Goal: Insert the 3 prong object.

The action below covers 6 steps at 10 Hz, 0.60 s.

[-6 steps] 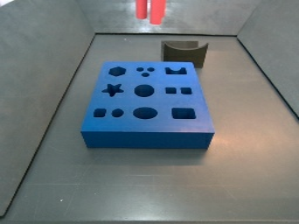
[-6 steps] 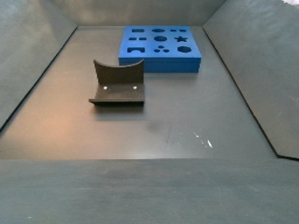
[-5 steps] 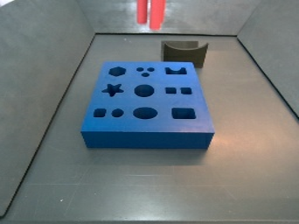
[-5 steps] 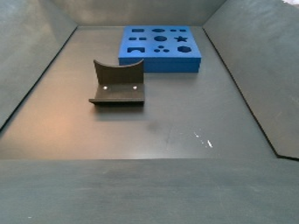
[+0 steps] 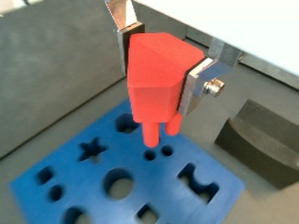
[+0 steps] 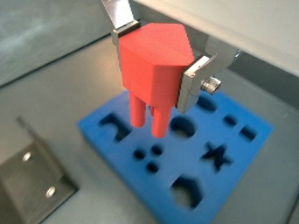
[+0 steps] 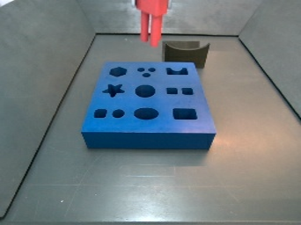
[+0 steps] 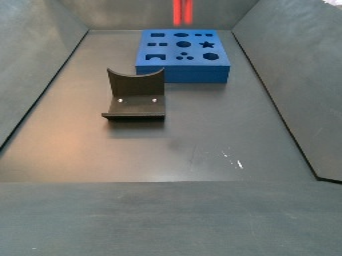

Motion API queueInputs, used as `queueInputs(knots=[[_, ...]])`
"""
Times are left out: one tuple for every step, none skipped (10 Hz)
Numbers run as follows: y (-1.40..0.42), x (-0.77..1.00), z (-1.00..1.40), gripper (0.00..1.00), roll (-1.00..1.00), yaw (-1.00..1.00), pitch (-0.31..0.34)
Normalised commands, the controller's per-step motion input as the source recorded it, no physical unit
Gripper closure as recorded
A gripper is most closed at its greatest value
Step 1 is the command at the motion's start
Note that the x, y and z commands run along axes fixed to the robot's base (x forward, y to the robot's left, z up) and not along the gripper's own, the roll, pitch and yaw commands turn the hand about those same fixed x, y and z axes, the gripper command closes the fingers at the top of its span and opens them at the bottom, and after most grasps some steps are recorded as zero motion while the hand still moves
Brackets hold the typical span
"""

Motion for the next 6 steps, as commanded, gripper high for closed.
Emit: queueInputs(knots=[[0.35, 0.11, -0.95, 1.0, -0.05, -0.68, 0.0], [0.0, 0.0, -0.83, 1.0, -0.01, -1.0, -0.023], [0.0, 0.0, -0.77, 1.0, -0.02, -1.0, 0.0], [0.03, 0.0, -0.44, 1.0, -0.09, -0.59, 0.0], [0.09, 0.0, -0.4, 1.0, -0.09, -0.32, -0.014], [0.22, 0.0, -0.21, 1.0, -0.08, -0.11, -0.016]])
